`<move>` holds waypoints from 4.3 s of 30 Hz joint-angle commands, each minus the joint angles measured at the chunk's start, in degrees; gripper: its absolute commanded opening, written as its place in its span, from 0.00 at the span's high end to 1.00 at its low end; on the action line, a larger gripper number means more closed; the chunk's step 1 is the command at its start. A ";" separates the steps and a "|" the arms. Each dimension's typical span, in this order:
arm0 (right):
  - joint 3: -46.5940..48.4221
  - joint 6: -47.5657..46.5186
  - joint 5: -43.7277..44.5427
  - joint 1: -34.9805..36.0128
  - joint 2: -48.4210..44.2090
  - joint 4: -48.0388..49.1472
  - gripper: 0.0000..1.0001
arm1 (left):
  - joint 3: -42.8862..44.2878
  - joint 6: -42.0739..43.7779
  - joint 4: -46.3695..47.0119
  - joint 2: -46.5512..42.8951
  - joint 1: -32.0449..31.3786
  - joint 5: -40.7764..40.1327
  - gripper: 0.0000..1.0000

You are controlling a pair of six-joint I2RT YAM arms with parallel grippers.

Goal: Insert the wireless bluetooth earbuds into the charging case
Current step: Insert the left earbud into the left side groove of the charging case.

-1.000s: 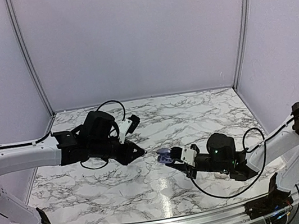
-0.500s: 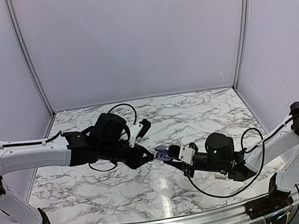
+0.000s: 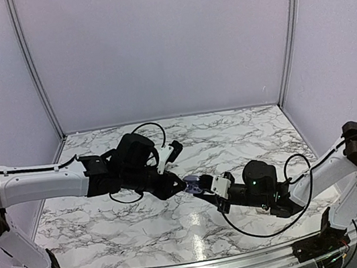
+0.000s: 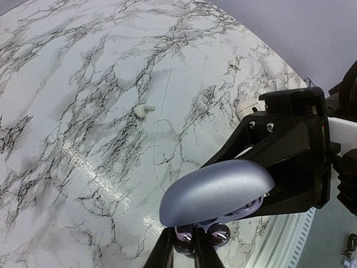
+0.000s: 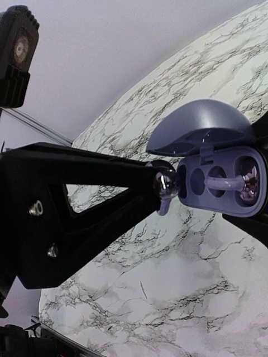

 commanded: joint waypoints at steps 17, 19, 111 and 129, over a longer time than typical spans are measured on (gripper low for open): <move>1.90 2.28 -1.49 0.52 0.95 4.68 1.00 | 2.21 -0.42 -1.01 2.86 -0.60 0.45 0.83; 1.83 2.55 -1.73 0.52 1.22 5.12 1.00 | 2.36 -0.51 -1.06 2.95 -0.68 0.58 0.83; -1.46 11.26 2.67 0.87 10.83 27.08 1.00 | 8.90 -9.64 -11.38 5.80 -0.95 -8.75 0.72; -3.11 12.48 -1.69 0.30 10.68 29.89 1.00 | 9.06 -10.37 -12.87 6.11 -0.58 -11.18 0.71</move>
